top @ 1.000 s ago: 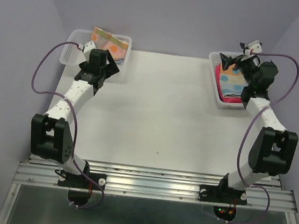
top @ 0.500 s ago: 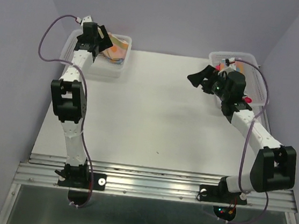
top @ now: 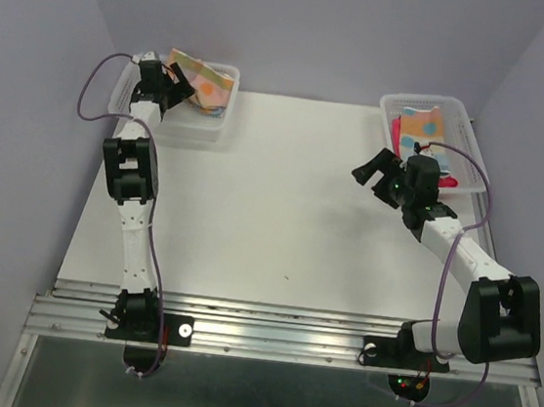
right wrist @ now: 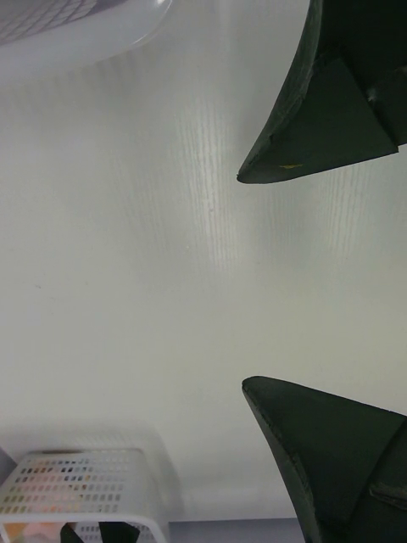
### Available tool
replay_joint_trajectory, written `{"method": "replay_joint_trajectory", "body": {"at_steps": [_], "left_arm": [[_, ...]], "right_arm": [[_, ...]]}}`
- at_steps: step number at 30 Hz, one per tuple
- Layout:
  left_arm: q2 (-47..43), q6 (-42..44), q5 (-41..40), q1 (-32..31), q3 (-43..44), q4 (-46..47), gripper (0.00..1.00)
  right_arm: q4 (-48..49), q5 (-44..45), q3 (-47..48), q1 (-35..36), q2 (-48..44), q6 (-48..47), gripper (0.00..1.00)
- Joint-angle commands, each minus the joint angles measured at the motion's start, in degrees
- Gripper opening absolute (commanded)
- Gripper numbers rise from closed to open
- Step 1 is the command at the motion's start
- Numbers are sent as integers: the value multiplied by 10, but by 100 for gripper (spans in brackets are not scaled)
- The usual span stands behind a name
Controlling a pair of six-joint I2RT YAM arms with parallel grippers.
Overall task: Fold and stack the towels
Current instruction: Grab crumpled towel, then move the towel to the center of the board
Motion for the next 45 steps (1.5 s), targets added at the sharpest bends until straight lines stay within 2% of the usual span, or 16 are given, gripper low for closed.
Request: {"method": "replay_joint_trajectory", "body": {"at_steps": [1,3,5,7,10,12,13,14,18,27,31,35,38,42,44,45], "left_arm": [[22,-39,50,-4,48,85,99],[42,-48,60,-3,56,103,99],[53,-59,73,-4,63,121,94],[64,-76,86,-4,63,152,84],[74,-98,110,-4,65,192,56],[76,-112,124,-3,74,197,31],[71,-115,128,-3,75,200,7],[64,-116,129,-4,72,201,0],[-7,-105,129,-3,17,225,0],[-261,-76,150,-3,-151,258,0],[-393,-70,156,-5,-232,280,0],[-497,-71,172,-12,-295,280,0],[-544,-66,189,-25,-331,281,0],[-597,-31,236,-73,-353,259,0],[-604,36,260,-127,-326,184,0],[-610,62,254,-185,-321,156,0]], "right_arm": [[15,20,-5,-1,-12,-2,100],[14,20,-6,0,-5,-4,100],[15,21,-7,-1,-1,-6,100],[19,22,-7,-1,2,-10,100],[23,23,-5,-1,11,-14,100],[21,24,-4,-1,18,-17,100],[20,24,-2,-2,20,-18,100],[20,24,-2,-1,23,-20,100],[29,21,-7,-1,22,-24,100],[45,33,-15,-1,-13,-14,100],[13,57,3,-1,-35,-12,100],[-18,43,4,-1,-75,-15,100],[-18,33,-22,-1,-108,-16,100],[-16,32,-64,-1,-171,7,100],[-18,29,-77,-1,-205,16,100],[-18,28,-85,-2,-215,15,100]]}}
